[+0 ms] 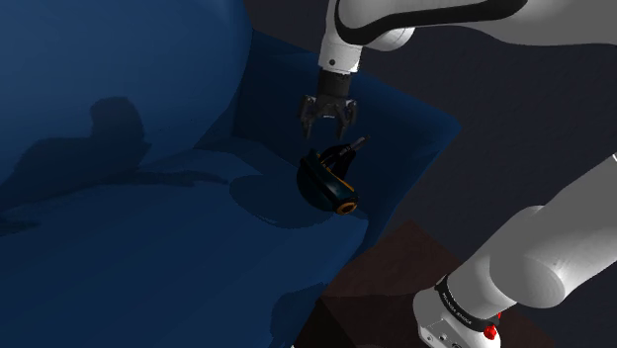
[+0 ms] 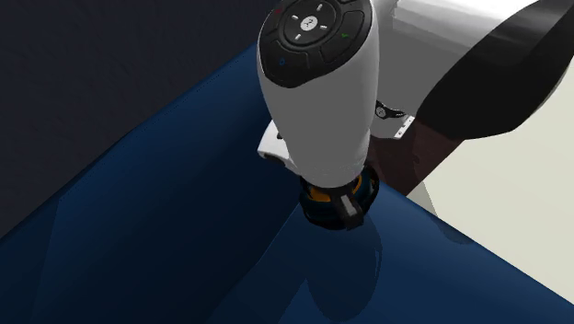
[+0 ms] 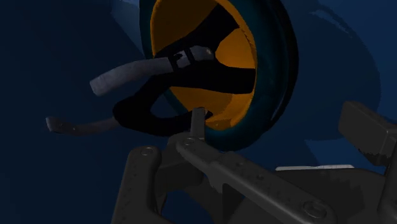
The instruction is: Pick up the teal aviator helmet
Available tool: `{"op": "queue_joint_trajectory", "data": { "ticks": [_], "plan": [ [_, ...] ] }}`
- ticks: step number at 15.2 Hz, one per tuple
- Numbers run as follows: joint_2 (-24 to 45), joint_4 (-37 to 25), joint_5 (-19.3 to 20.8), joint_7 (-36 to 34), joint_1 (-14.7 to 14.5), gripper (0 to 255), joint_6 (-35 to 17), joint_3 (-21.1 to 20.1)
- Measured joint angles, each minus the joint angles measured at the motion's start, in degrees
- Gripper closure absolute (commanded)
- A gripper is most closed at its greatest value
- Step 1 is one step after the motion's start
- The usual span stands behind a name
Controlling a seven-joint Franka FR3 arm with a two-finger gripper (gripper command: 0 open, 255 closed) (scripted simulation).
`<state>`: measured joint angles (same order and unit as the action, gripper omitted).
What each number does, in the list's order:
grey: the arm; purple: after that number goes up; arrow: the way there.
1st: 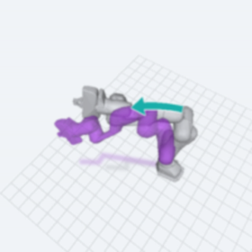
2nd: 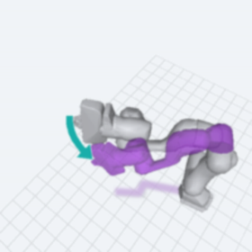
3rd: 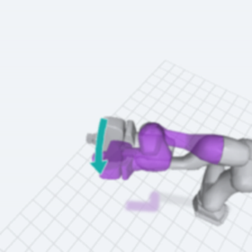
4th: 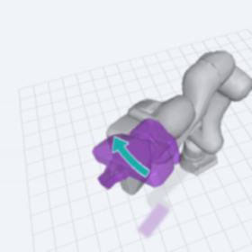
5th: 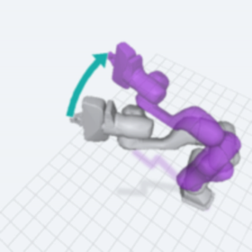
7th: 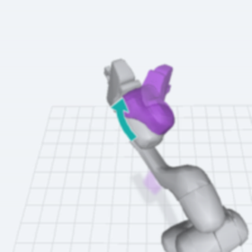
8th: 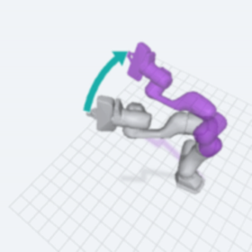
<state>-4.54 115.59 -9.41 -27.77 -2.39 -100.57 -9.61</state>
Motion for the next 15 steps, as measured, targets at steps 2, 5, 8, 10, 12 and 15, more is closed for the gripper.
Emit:
{"op": "queue_joint_trajectory", "data": {
  "ticks": [2, 5, 8, 10, 12, 15],
  "plan": [
    [0.8, 0.5, -0.1, -0.1, -0.1, 0, -1.1, -0.1],
    [1.5, 2.3, -0.2, 0.1, -0.1, 0, -3.5, -0.1],
    [1.9, 3.6, -0.2, 0.2, -0.2, 255, -5.2, -0.3],
    [2.0, 3.7, -0.2, 0.2, -0.2, 255, -5.4, -0.2],
    [2.0, 3.7, -0.2, 0.2, -0.2, 255, -5.5, -0.2],
    [2.0, 3.7, -0.2, 0.2, -0.2, 255, -5.5, -0.2]
  ]
}}
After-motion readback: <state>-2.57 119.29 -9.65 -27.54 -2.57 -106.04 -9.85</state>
